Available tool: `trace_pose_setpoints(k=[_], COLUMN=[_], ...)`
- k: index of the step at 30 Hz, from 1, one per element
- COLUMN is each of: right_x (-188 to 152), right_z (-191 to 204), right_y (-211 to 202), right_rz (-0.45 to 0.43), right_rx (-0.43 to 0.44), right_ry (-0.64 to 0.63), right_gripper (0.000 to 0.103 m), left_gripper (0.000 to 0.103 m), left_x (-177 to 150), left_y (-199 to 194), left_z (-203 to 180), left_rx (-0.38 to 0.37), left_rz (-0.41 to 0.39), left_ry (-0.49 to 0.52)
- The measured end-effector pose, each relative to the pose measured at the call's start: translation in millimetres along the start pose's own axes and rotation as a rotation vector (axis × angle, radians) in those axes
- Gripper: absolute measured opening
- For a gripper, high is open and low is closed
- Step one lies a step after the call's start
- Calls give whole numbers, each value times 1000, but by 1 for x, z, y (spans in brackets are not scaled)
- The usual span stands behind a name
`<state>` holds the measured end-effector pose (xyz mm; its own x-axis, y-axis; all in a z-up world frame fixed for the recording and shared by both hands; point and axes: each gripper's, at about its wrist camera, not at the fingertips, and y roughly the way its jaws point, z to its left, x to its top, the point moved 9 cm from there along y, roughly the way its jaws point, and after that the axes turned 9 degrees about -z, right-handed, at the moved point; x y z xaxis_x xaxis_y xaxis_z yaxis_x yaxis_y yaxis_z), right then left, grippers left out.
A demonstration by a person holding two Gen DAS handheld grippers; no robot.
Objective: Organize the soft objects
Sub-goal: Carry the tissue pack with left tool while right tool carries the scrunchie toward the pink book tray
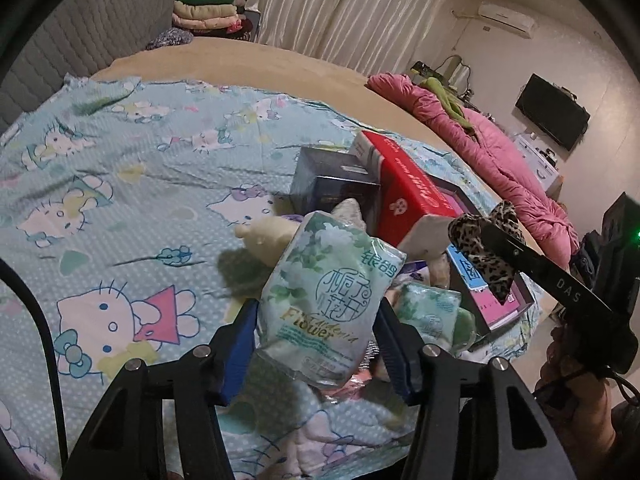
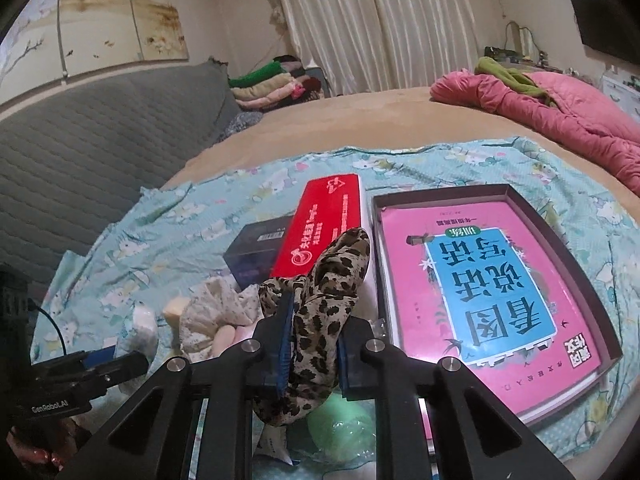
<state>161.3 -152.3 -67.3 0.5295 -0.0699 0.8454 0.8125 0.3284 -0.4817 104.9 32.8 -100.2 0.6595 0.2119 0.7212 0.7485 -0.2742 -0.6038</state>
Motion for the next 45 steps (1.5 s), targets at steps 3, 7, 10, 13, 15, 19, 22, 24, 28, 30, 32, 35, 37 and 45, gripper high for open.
trace_pose_setpoints(k=[3, 7, 10, 13, 15, 19, 22, 24, 28, 30, 32, 35, 37, 45], right_x=[3, 9, 15, 20, 24, 30, 33, 34, 37, 39, 39, 39, 39, 38], right_z=[-1, -7, -16, -29, -38, -53, -64, -72, -87, -96, -104, -116, -123, -150], right_y=[-6, -16, -23, -30, -35, -45, -52, -57, -64, -68, -72, -77, -80, -92], right_rz=[-16, -41, -63, -85, -102, -138, -156, -167, -188, -198, -208, -219, -227, -252], right_rx=[11, 14, 5, -9, -22, -49, -59, -70, -94, -111, -128, -148, -165, -210], right_ry=[11, 17, 37, 63, 83, 112, 133, 147, 176, 191, 202, 229, 244, 300], right_gripper=[18, 18, 18, 18, 18, 18, 18, 18, 18, 18, 18, 18, 18, 18], left_gripper=[57, 57, 57, 57, 57, 57, 57, 57, 57, 57, 57, 57, 57, 57], left_x=[1, 5, 7, 5, 5, 9, 10, 10, 10, 11, 13, 14, 15, 15], left_y=[-2, -5, -4, -2, 0, 2, 5, 7, 15, 19, 23, 29, 33, 50], left_z=[-16, -37, -55, -70, -81, -105, -123, -134, -153, -161, -168, -181, -188, -211], left_rx=[8, 12, 38, 30, 23, 7, 2, -5, -18, -22, -27, -37, -36, -20], left_rz=[-3, -1, 3, 15, 20, 20, 19, 23, 32, 37, 41, 48, 51, 60], left_ry=[26, 36, 81, 97, 106, 129, 162, 182, 211, 221, 227, 236, 247, 291])
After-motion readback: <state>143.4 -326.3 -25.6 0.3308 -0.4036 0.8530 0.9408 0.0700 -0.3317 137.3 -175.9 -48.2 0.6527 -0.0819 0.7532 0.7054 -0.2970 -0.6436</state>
